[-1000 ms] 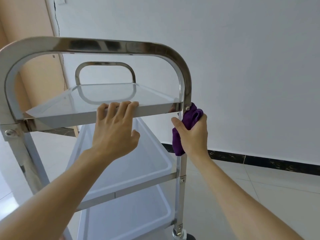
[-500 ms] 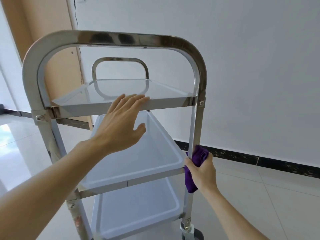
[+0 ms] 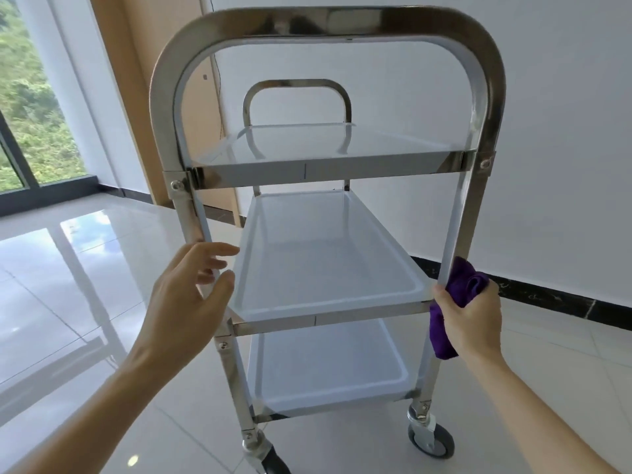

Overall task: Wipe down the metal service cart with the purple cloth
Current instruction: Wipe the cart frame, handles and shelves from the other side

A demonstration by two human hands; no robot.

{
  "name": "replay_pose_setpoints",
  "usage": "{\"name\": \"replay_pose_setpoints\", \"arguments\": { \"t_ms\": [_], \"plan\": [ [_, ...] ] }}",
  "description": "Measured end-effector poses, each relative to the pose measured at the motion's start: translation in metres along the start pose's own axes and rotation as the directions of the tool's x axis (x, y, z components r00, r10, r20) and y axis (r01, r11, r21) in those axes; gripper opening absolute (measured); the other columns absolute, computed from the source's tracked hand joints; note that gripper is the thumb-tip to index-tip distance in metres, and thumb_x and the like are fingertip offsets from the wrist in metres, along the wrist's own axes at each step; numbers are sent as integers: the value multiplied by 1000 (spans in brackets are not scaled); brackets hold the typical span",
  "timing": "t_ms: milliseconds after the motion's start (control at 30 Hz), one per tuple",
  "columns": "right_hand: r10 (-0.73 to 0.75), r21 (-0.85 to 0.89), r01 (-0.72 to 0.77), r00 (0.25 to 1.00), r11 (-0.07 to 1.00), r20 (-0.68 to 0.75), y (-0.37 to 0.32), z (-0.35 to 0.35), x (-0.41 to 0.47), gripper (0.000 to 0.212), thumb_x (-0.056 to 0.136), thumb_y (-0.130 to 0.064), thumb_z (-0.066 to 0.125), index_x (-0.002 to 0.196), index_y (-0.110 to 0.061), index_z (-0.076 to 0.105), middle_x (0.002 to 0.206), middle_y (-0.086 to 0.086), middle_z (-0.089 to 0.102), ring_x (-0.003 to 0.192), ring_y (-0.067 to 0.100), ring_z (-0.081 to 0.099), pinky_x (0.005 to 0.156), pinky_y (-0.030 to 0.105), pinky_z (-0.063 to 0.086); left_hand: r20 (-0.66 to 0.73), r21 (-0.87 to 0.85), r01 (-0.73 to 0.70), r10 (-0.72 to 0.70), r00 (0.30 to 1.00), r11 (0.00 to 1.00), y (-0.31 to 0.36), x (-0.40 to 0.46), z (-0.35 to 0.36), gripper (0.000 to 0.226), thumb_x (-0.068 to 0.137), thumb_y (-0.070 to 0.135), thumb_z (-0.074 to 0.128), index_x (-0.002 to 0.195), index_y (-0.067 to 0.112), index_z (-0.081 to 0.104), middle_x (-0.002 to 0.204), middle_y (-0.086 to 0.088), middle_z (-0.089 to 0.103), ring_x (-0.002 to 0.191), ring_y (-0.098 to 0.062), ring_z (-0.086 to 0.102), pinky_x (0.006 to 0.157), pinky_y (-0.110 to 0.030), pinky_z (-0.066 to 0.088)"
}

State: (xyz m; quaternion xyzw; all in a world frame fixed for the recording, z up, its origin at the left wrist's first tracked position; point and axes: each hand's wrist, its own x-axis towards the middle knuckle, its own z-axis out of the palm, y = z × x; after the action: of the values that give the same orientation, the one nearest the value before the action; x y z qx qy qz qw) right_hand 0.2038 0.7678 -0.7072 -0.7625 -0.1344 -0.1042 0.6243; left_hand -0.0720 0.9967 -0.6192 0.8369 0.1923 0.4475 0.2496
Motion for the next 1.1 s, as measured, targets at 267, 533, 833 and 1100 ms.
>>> {"name": "replay_pose_setpoints", "arguments": {
  "t_ms": [267,533,833,1100],
  "plan": [
    [-163,235,144,985,961,64,-62,19,-70,37,83,-35,76,106,-39,48,107,5,58,98,21,62,87,36,52,-203,-157,73,-105,974,985,-4,26,-21,29,98,18,56,125,30,50,120,9,59,102,-10,61,75,-14,47],
    [-255,416,-4,784,910,566,-164,125,-103,45,84,-32,76,119,-21,50,102,-3,62,79,-9,62,61,3,46,-162,-323,51,-108,981,945,-4,43,-40,41,104,45,33,138,36,54,126,24,62,121,1,54,102,-27,40],
    [-338,451,82,781,889,525,-199,202,-133,59,86,-34,75,131,-21,40,120,-1,61,108,19,63,92,30,55,-174,-464,102,-203,963,880,0,42,-42,57,100,53,20,123,33,68,120,22,67,129,-4,50,117,-51,27],
    [-199,289,-17,686,957,700,-108,203,-154,41,85,-33,76,113,-32,46,112,-5,65,98,15,66,82,30,59,-155,-485,78,-174,973,871,2,41,-31,41,109,31,28,138,23,57,123,13,66,114,-8,61,99,-38,51]
  ]
}}
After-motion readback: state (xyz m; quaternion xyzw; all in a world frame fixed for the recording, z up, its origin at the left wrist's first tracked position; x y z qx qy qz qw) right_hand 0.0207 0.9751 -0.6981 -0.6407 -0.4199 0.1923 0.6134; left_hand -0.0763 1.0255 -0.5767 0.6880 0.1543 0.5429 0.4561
